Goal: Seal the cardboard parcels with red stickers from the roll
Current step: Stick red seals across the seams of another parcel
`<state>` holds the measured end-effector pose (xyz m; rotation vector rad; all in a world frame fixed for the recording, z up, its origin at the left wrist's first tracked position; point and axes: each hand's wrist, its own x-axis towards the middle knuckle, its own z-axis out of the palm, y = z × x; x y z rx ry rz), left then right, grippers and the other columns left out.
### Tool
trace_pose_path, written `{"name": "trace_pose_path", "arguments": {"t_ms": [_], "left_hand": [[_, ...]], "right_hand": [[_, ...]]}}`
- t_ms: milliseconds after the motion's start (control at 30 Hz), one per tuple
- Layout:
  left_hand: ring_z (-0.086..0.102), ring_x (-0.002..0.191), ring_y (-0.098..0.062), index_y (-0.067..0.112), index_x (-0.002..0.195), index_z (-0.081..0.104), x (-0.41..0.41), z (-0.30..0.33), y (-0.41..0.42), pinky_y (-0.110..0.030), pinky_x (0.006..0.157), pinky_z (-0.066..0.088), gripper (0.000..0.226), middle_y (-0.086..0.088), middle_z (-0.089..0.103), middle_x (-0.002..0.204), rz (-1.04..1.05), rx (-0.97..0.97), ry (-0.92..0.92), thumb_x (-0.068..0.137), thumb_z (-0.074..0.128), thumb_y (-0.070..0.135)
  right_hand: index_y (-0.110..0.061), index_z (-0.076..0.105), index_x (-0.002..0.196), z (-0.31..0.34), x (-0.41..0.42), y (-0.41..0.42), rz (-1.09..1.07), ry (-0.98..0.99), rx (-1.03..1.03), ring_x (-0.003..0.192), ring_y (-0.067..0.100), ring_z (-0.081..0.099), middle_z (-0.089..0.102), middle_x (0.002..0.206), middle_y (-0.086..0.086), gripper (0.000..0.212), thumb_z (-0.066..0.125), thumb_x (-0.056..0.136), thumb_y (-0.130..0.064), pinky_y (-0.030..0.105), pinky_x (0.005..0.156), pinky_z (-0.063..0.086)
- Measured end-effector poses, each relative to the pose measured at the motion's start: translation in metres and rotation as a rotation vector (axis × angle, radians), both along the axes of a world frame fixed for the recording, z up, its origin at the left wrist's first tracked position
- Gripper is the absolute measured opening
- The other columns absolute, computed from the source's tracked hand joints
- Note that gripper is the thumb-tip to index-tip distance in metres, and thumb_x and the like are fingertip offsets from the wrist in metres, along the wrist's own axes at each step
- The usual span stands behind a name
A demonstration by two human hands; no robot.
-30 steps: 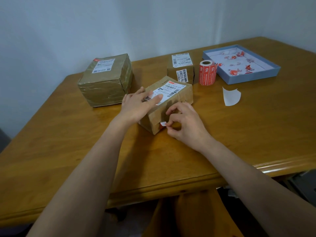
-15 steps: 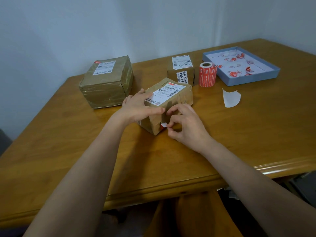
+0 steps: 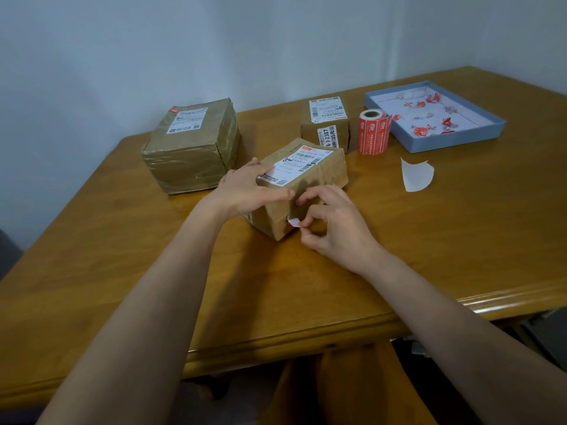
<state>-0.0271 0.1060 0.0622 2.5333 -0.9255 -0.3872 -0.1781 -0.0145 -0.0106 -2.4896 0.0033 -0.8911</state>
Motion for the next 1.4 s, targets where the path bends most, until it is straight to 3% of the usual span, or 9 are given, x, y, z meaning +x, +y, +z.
{"name": "trace_pose_path", "arguments": {"t_ms": [133,267,400,533,733,1133,1400], "left_hand": [[0.014,0.148,-0.029,0.032,0.148,0.035,0.0,0.0,0.001,-0.051,0.118,0.018,0.112,0.004,0.014,0.162,-0.008,-0.01,0.004,0.048,0.058,0.078],[0.015,0.148,-0.027,0.031,0.148,0.036,0.0,0.002,0.001,-0.05,0.119,0.018,0.108,0.004,0.014,0.162,-0.011,-0.017,0.011,0.053,0.06,0.074],[0.016,0.148,-0.025,0.031,0.148,0.038,0.002,0.002,0.001,-0.049,0.118,0.019,0.104,0.004,0.015,0.162,-0.01,-0.035,0.027,0.055,0.062,0.072],[0.017,0.148,-0.023,0.03,0.147,0.039,0.003,0.003,0.002,-0.046,0.119,0.019,0.102,0.003,0.015,0.162,-0.02,-0.061,0.057,0.057,0.065,0.069],[0.017,0.148,-0.02,0.028,0.148,0.039,0.006,0.004,0.003,-0.043,0.119,0.019,0.084,0.002,0.015,0.162,-0.043,-0.094,0.085,0.076,0.072,0.056],[0.017,0.148,-0.019,0.027,0.148,0.038,0.003,0.009,0.003,-0.041,0.119,0.02,0.08,0.001,0.013,0.163,-0.052,-0.113,0.111,0.079,0.071,0.051],[0.017,0.148,-0.019,0.027,0.148,0.037,0.001,0.012,0.004,-0.041,0.119,0.02,0.081,0.002,0.014,0.162,-0.051,-0.124,0.136,0.079,0.071,0.051]], "right_hand": [[-0.016,0.068,0.07,0.001,-0.001,0.001,-0.006,0.03,-0.012,0.116,0.02,0.051,0.064,0.112,0.0,0.01,0.077,0.074,-0.013,0.025,0.099,0.032],[-0.014,0.069,0.071,0.003,-0.003,0.002,-0.015,0.04,-0.015,0.118,0.022,0.05,0.064,0.113,0.001,0.01,0.077,0.074,-0.011,0.014,0.102,0.017],[-0.016,0.069,0.072,0.003,-0.004,0.002,-0.002,0.051,-0.011,0.123,0.021,0.049,0.063,0.115,0.0,0.009,0.077,0.075,-0.012,0.014,0.105,0.012],[-0.016,0.068,0.072,0.003,-0.004,0.002,0.019,0.037,-0.001,0.125,0.021,0.048,0.063,0.115,-0.001,0.01,0.076,0.075,-0.012,0.022,0.109,0.014],[-0.017,0.067,0.071,0.003,-0.004,0.002,0.047,0.013,0.018,0.127,0.021,0.047,0.064,0.114,-0.001,0.012,0.075,0.075,-0.011,0.036,0.112,0.023],[-0.022,0.061,0.071,0.002,-0.005,0.002,0.075,-0.008,0.05,0.129,0.019,0.045,0.064,0.115,-0.001,0.019,0.074,0.075,-0.01,0.039,0.113,0.025],[-0.029,0.053,0.072,0.004,-0.005,0.003,0.091,-0.019,0.073,0.13,0.018,0.044,0.064,0.116,-0.002,0.028,0.074,0.076,-0.01,0.031,0.112,0.022]]}}
